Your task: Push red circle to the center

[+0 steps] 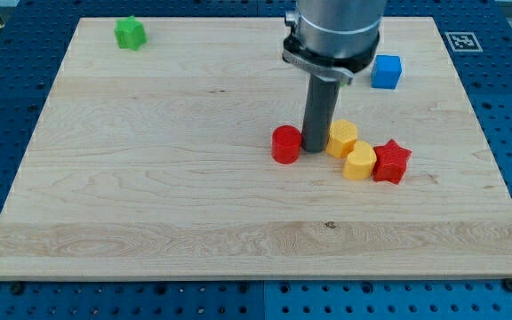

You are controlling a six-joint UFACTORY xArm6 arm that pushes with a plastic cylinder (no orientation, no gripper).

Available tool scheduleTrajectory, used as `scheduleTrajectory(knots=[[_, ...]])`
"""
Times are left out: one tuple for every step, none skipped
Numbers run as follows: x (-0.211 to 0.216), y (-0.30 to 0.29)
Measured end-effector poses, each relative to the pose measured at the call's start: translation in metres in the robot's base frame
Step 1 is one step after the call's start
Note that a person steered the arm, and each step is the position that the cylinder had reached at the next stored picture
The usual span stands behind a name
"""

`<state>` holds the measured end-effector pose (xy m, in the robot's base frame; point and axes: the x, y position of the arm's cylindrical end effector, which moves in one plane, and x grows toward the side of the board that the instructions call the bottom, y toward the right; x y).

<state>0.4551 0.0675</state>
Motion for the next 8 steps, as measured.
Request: scheduleTrajectory(knots=[[0.025, 0.007], [0.065, 0.013], [0.07, 0.004], [0.018, -0.011], [-0.019, -0.031], [0.006, -0.032], [0.036, -0.037], [0.016, -0.061]])
